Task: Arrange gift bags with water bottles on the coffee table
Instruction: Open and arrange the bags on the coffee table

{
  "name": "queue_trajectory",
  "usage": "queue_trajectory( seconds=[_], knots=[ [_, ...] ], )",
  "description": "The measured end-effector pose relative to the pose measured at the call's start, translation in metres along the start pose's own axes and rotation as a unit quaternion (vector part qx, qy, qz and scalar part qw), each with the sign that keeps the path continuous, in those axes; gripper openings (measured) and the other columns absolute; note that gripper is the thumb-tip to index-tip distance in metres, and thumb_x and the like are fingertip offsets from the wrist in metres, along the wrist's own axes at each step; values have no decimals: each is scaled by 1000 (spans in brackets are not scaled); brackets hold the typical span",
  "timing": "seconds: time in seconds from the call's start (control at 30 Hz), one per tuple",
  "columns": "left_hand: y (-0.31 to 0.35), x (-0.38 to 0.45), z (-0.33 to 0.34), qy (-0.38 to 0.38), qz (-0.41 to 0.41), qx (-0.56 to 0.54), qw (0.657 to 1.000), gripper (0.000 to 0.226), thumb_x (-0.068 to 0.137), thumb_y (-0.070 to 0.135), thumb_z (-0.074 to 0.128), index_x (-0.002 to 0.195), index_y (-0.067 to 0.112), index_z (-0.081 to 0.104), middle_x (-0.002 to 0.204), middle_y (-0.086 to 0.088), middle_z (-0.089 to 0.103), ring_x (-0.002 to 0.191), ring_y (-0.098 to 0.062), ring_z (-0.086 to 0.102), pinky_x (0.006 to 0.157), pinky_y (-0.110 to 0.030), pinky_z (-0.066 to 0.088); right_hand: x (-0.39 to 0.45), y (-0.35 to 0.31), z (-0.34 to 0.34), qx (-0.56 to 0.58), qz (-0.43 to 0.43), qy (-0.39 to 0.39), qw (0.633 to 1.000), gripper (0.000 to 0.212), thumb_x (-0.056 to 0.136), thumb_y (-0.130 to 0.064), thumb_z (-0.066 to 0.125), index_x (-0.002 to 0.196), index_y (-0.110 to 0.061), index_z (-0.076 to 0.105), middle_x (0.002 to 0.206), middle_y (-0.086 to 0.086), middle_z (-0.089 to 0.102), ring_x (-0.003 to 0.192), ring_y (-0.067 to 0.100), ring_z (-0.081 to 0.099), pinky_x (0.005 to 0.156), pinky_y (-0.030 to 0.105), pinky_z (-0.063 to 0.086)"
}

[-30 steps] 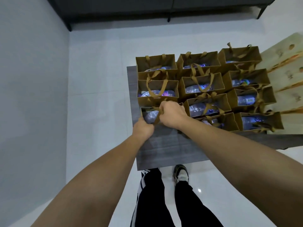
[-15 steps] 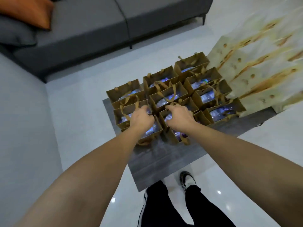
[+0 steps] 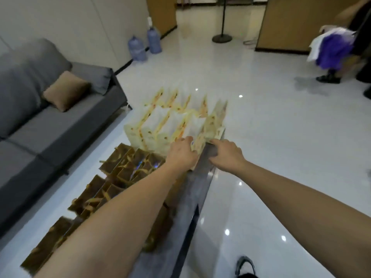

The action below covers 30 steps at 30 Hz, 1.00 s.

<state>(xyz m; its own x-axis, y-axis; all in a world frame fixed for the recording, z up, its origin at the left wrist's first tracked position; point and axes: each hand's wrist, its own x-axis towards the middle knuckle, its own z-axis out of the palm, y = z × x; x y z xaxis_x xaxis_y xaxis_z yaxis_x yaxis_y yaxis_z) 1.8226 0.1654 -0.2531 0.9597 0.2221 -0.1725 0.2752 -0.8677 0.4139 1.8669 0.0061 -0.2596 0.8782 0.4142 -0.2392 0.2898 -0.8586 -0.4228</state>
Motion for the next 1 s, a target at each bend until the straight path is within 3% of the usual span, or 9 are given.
queue_trajectory(
  seconds=[0.2, 0.37, 0.7, 1.0],
  knots=[
    [184, 69, 61, -58, 114, 31, 991, 56, 94, 24, 54, 147, 13, 44, 142, -17, 50, 130, -34, 48, 101, -36, 41, -12, 181, -90, 36, 135, 68, 988, 72, 91, -37, 65, 155, -28, 33, 146, 10, 48, 134, 34, 45, 107, 45, 41],
    [306, 108, 110, -100, 190, 51, 975, 57, 95, 25, 56, 149, 14, 42, 144, -14, 48, 132, -32, 46, 106, -38, 40, -28, 300, -143, 58, 222, 112, 967, 72, 92, -36, 64, 156, -28, 31, 145, 9, 48, 134, 33, 43, 106, 44, 38],
    [497, 204, 204, -182, 354, 76, 914, 57, 97, 25, 56, 150, 13, 41, 143, -13, 49, 132, -30, 46, 107, -39, 43, -21, 470, -198, 109, 376, 162, 906, 68, 93, -35, 62, 154, -29, 33, 138, 9, 50, 130, 32, 46, 102, 42, 39],
    [662, 300, 280, -255, 473, 109, 836, 57, 96, 24, 56, 150, 14, 41, 146, -12, 47, 134, -31, 44, 106, -38, 42, 1, 596, -251, 156, 522, 209, 812, 72, 91, -37, 65, 155, -27, 33, 146, 10, 48, 134, 32, 46, 108, 45, 42]
  ],
)
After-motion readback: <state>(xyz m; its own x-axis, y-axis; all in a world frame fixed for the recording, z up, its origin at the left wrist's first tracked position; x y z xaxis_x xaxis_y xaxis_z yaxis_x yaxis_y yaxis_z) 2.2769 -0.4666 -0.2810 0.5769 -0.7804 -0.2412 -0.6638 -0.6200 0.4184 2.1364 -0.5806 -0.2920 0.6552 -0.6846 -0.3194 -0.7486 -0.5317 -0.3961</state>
